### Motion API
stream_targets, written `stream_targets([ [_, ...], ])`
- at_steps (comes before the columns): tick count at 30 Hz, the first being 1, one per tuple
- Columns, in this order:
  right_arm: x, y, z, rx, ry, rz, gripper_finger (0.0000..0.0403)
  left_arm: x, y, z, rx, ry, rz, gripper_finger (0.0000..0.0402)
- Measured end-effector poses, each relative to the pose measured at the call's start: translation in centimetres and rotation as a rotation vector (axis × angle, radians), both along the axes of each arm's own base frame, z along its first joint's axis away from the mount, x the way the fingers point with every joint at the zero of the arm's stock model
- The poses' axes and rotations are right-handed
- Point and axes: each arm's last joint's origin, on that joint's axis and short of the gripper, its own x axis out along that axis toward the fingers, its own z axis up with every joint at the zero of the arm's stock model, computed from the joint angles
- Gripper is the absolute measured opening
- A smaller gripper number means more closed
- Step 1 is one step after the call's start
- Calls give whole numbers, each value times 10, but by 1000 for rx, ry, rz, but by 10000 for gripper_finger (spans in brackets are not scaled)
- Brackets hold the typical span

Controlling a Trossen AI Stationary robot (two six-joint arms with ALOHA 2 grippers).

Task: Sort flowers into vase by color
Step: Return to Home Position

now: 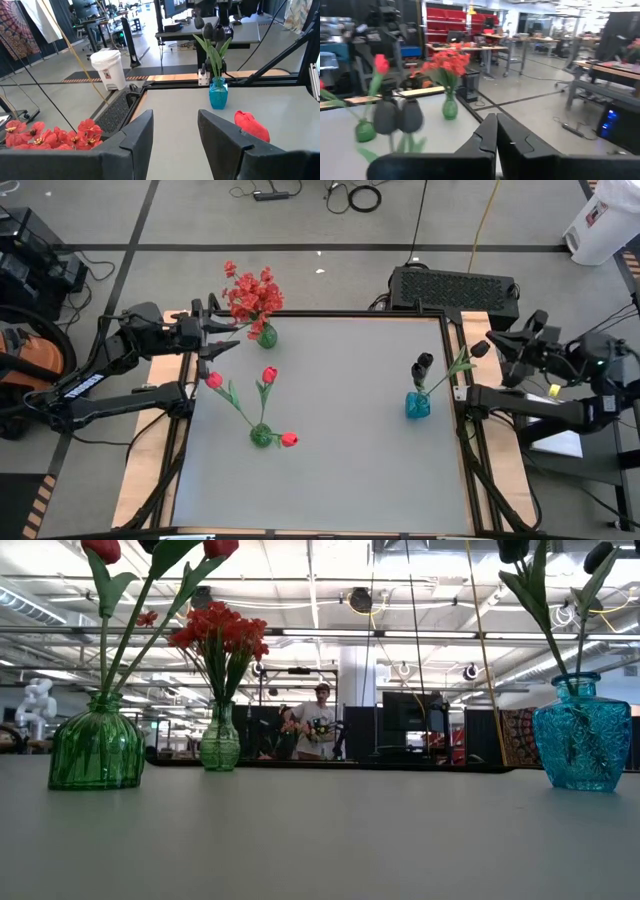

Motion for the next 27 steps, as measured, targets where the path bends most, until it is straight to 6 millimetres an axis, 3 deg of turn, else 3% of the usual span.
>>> stream_targets([
  [7,-5,1,-31,-38,-200,-9,0,0,0,0,0,0,0,164],
  [16,15,-4,-37,-80,-188,-19,0,0,0,0,1,0,4,164],
  [27,13,-7,-32,-158,-244,-134,0,0,0,0,1,0,5,164],
])
